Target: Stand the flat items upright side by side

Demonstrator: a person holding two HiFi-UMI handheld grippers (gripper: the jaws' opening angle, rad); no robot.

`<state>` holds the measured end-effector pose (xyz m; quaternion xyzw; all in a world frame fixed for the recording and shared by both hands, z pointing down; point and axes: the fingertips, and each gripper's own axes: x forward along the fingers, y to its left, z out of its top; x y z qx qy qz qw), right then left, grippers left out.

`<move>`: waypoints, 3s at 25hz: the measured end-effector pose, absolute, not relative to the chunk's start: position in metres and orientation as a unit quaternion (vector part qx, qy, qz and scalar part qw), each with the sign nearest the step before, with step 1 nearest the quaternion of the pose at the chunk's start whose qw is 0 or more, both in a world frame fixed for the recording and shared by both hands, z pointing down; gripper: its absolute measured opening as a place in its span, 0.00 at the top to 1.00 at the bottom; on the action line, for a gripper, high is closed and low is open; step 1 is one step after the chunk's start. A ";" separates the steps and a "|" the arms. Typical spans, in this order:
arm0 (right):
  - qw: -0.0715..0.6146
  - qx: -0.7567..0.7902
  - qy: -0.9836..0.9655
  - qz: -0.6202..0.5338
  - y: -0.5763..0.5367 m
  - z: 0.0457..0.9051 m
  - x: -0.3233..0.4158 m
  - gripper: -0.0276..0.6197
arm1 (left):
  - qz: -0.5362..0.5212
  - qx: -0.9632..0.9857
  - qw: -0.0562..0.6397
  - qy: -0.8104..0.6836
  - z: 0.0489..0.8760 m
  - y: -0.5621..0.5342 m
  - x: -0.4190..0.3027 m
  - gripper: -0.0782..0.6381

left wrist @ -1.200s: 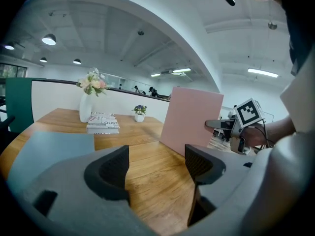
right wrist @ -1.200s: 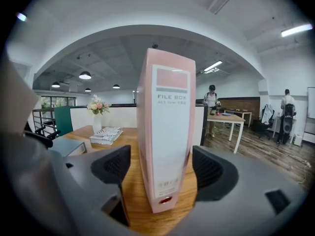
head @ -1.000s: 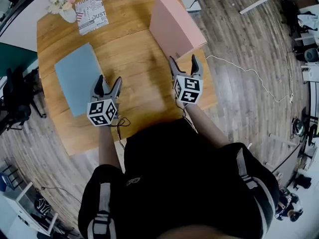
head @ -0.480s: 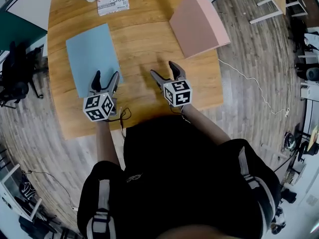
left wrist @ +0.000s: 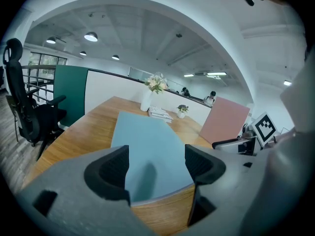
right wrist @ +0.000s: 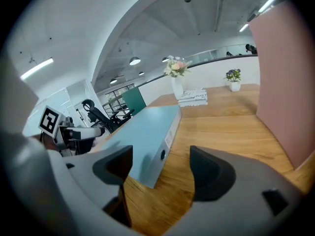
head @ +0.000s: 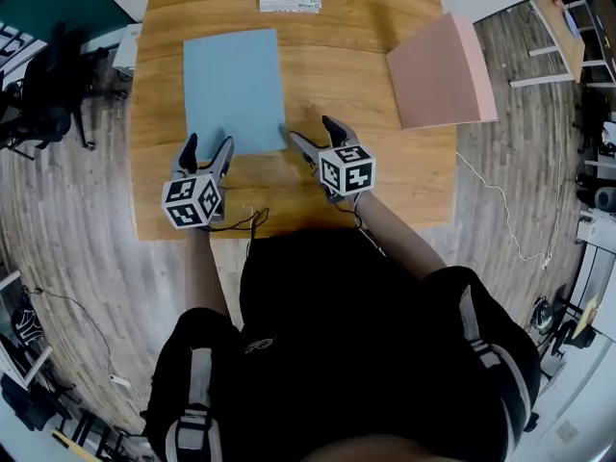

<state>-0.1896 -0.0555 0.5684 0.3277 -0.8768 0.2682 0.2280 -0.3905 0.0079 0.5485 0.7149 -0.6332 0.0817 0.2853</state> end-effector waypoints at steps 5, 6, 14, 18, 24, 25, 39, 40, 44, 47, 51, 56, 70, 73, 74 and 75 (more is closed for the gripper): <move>0.244 0.308 -0.870 0.299 -0.060 0.581 -0.229 0.41 | 0.098 0.713 0.293 -0.629 0.561 -0.008 -0.426 0.39; 0.250 0.305 -0.868 0.302 -0.061 0.584 -0.235 0.41 | 0.098 0.713 0.300 -0.627 0.564 -0.013 -0.431 0.37; 0.269 0.292 -0.849 0.347 -0.078 0.601 -0.267 0.41 | 0.110 0.718 0.355 -0.589 0.590 -0.045 -0.450 0.35; 0.272 0.293 -0.841 0.365 -0.089 0.610 -0.272 0.41 | 0.113 0.713 0.367 -0.586 0.600 -0.056 -0.458 0.34; 0.267 0.285 -0.833 0.392 -0.096 0.617 -0.284 0.41 | 0.097 0.704 0.409 -0.573 0.616 -0.063 -0.463 0.34; 0.270 0.283 -0.833 0.392 -0.097 0.619 -0.286 0.41 | 0.097 0.703 0.413 -0.570 0.618 -0.064 -0.464 0.34; 0.291 0.275 -0.842 0.362 -0.096 0.625 -0.290 0.42 | 0.118 0.706 0.417 -0.560 0.628 -0.068 -0.454 0.36; 0.291 0.277 -0.842 0.359 -0.096 0.625 -0.289 0.42 | 0.120 0.707 0.415 -0.559 0.627 -0.068 -0.452 0.36; 0.287 0.286 -0.845 0.349 -0.094 0.624 -0.278 0.42 | 0.124 0.716 0.395 -0.563 0.624 -0.067 -0.440 0.36; 0.273 0.301 -0.851 0.332 -0.093 0.619 -0.266 0.42 | 0.125 0.727 0.367 -0.566 0.617 -0.070 -0.428 0.36; 0.250 0.319 -0.861 0.308 -0.094 0.609 -0.251 0.42 | 0.127 0.745 0.331 -0.565 0.604 -0.075 -0.413 0.36; 0.228 0.340 -0.873 0.266 -0.093 0.594 -0.234 0.42 | 0.124 0.763 0.290 -0.564 0.588 -0.077 -0.395 0.36; 0.178 0.379 -0.895 0.155 -0.078 0.565 -0.201 0.42 | 0.096 0.801 0.169 -0.567 0.554 -0.065 -0.363 0.36; 0.163 0.395 -0.898 0.107 -0.080 0.555 -0.199 0.42 | 0.091 0.809 0.118 -0.569 0.541 -0.068 -0.360 0.36; 0.160 0.400 -0.897 0.094 -0.080 0.553 -0.197 0.42 | 0.090 0.810 0.105 -0.570 0.537 -0.068 -0.358 0.36; 0.158 0.405 -0.897 0.084 -0.079 0.551 -0.194 0.42 | 0.089 0.811 0.095 -0.571 0.535 -0.067 -0.355 0.36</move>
